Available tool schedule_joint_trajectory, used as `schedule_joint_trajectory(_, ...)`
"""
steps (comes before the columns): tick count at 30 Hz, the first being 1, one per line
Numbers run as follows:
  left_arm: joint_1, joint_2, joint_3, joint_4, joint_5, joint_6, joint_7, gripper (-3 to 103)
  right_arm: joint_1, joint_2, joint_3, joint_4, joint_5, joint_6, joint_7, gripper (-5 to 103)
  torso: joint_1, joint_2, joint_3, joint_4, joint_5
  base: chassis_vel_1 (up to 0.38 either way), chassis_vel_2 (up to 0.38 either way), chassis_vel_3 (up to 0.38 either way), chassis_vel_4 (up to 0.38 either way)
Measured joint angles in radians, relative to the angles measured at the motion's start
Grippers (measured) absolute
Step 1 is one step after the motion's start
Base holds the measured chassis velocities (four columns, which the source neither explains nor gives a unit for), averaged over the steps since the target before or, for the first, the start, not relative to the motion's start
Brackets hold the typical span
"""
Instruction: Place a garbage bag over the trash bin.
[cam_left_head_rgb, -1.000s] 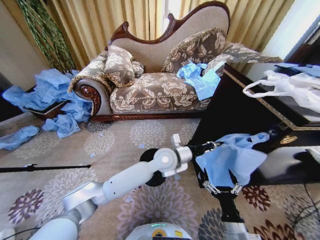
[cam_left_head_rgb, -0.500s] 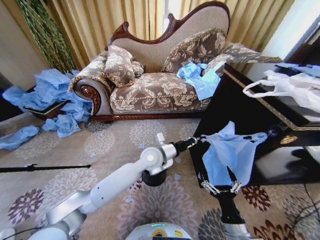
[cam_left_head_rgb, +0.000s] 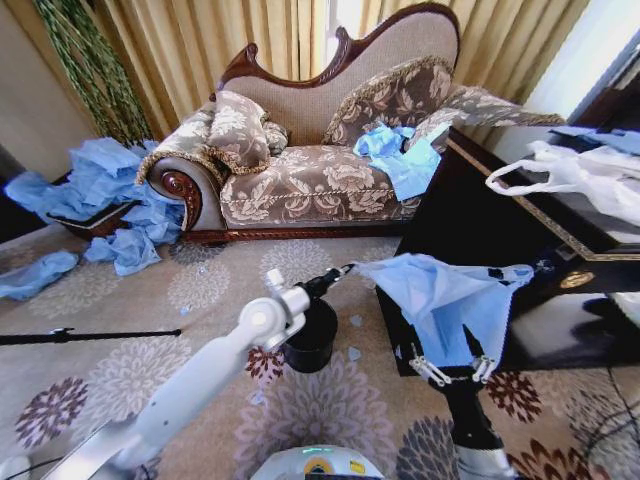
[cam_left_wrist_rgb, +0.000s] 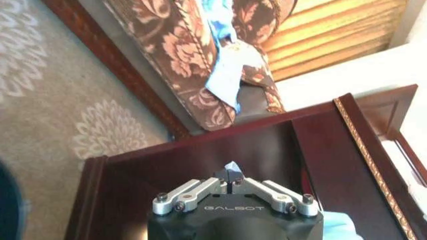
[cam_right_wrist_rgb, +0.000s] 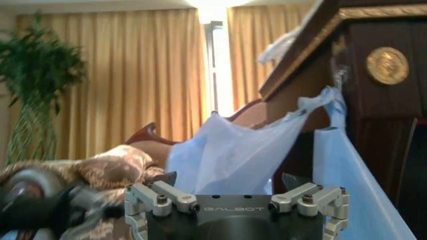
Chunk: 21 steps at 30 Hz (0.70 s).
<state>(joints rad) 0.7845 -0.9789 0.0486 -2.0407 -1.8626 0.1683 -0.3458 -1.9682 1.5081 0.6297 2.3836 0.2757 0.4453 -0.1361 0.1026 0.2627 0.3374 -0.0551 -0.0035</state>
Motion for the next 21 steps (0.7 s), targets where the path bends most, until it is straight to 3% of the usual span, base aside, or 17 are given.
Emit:
schedule_joint_trajectory(2, 0.014, 0.006, -0.010, -0.009, 0.000, 0.001, 0.001, 0, 0.000, -0.002, -0.002, 0.006, 0.016, -0.011, 0.005, 100, 0.000, 0.000, 0.000, -0.0001, 0.0000, 0.000, 0.000, 0.000, 0.000)
schedule_joint_trajectory(4, 0.061, 0.029, -0.044, -0.043, -0.001, 0.003, 0.008, 0, 0.004, -0.014, -0.008, 0.049, 0.111, -0.080, 0.040, 100, 0.000, 0.000, 0.000, 0.0000, 0.0000, 0.000, 0.000, 0.000, 0.000)
schedule_joint_trajectory(8, 0.101, 0.047, -0.081, -0.066, 0.000, 0.004, 0.012, 0, 0.015, -0.039, 0.010, 0.086, 0.199, -0.139, 0.074, 100, 0.000, 0.000, 0.000, -0.0001, 0.0000, 0.000, 0.000, 0.000, 0.000)
schedule_joint_trajectory(21, 0.191, 0.074, -0.161, -0.117, 0.015, 0.001, 0.018, 0, 0.004, -0.028, -0.012, 0.119, 0.269, -0.179, 0.094, 100, 0.000, 0.000, 0.000, -0.0002, 0.0001, 0.000, 0.000, 0.000, 0.000)
